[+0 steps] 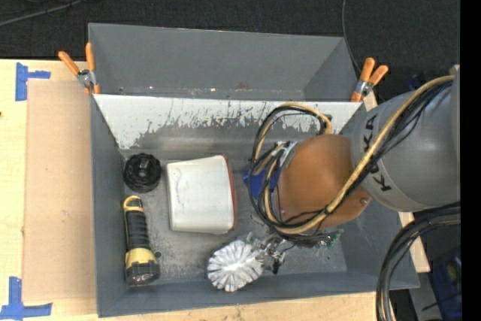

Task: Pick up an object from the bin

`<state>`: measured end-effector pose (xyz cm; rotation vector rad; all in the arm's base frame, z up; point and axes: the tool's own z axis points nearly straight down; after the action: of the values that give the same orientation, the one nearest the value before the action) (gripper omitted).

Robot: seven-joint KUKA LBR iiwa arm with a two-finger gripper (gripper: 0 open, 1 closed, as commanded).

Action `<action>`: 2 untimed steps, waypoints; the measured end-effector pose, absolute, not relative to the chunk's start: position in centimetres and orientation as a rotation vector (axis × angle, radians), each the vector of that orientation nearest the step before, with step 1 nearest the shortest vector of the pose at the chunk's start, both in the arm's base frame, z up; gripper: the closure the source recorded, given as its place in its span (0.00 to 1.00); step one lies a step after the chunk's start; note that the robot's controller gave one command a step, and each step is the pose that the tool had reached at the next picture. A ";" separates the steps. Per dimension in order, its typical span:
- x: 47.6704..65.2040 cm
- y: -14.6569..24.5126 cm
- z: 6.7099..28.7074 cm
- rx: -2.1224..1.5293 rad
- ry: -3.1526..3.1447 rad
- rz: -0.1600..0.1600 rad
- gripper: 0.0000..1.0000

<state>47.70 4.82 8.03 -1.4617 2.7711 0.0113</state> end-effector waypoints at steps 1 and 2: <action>47.7 4.8 9.1 -1.460 2.772 0.012 1.00; 47.6 4.9 10.3 -1.460 2.776 0.015 1.00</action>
Offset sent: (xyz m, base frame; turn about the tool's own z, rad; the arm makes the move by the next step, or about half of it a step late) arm -0.0002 0.0001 0.0275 0.0014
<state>47.58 4.91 10.33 -1.4599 2.7762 0.0147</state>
